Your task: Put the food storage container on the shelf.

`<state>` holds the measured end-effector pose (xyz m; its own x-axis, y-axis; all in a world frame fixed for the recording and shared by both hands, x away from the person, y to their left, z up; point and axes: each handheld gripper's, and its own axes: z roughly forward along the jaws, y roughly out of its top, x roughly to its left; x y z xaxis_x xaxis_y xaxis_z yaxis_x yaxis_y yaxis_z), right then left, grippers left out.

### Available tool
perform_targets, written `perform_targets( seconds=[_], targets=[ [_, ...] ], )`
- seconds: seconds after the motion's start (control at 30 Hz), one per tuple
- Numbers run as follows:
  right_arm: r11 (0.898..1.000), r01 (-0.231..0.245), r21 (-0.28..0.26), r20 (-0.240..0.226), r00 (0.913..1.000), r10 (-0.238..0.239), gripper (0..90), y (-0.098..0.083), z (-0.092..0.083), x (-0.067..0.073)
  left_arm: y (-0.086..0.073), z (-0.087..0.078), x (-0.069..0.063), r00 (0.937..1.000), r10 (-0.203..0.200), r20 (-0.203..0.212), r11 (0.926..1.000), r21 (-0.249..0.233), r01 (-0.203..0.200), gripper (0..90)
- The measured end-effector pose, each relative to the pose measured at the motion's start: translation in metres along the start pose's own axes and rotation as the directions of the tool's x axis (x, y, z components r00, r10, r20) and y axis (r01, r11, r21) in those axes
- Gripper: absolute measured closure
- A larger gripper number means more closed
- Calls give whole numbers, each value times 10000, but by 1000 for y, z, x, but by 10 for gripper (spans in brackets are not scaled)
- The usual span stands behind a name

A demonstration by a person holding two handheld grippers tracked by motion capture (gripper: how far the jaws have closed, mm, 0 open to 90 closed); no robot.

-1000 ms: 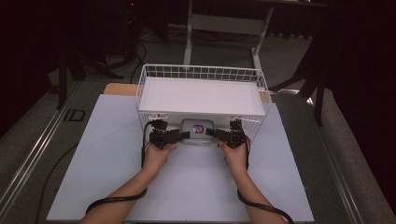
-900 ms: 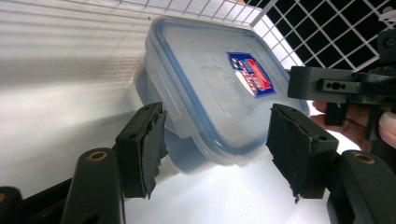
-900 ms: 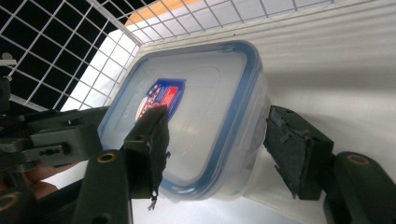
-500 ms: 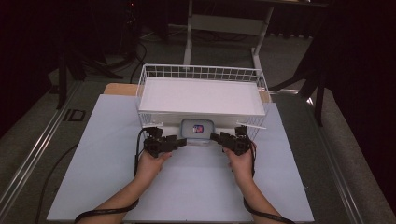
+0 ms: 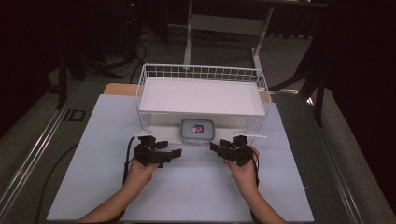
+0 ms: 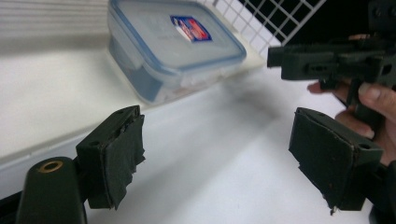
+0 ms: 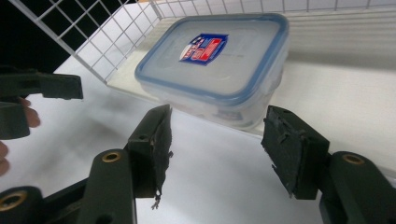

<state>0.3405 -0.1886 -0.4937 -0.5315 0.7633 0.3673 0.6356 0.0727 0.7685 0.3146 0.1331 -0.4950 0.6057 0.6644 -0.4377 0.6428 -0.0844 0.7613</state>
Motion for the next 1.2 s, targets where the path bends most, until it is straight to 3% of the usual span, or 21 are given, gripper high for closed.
perform_targets(
  seconds=[0.1,0.2,0.3,0.4,0.43,0.47,0.53,0.73,0.8,0.87,0.97,1.0,1.07,1.2],
  targets=[
    [9999,141,25,62,9999,-142,446,-2,0,6,-4,-6,-3,9996,255,118,9997,-74,-254,143],
    [9988,492,1,245,9985,-491,456,-2,1,13,-9,-15,-8,9972,721,198,9972,-214,-716,21],
    [9973,739,46,365,9966,-741,455,-3,4,18,-15,-25,-12,9952,966,145,9950,-274,-962,21],
    [9978,655,65,226,9976,-656,456,-3,7,21,-19,-31,-14,9939,1078,233,9939,-254,-1072,21],
    [9981,612,51,183,9980,-613,456,-3,8,22,-23,-36,-17,9916,1286,143,9915,-207,-1283,21],
    [9978,666,36,272,9974,-667,506,-3,10,24,-26,-39,-18,9902,1390,131,9901,-209,-1388,21],
    [9973,727,118,267,9970,-730,518,-3,14,27,-31,-44,-21,9895,1442,112,9895,-144,-1440,21],
    [9954,814,497,395,9957,-834,727,-4,25,31,-53,-59,-27,9842,1771,-65,9841,-123,-1772,21],
    [9950,816,576,351,9959,-837,772,-4,27,31,-56,-61,-26,9851,1721,-32,9850,-149,-1722,21],
    [9938,862,708,431,9951,-894,893,-4,32,32,-64,-65,-24,9885,1509,-114,9882,-233,-1511,21],
    [9950,692,727,620,9953,-737,900,-4,38,32,-68,-68,-26,9840,1685,-578,9845,-386,-1709,18],
    [9957,667,645,754,9946,-715,900,-3,39,32,-68,-68,-27,9861,1632,-319,9853,-453,-1645,6],
    [9958,722,561,893,9930,-770,900,-3,42,32,-68,-66,-30,9835,1802,-129,9830,-338,-1806,6],
    [9968,555,577,907,9940,-606,900,-1,50,30,-71,-63,-33,9761,2144,-340,9752,-481,-2159,7]
  ],
)
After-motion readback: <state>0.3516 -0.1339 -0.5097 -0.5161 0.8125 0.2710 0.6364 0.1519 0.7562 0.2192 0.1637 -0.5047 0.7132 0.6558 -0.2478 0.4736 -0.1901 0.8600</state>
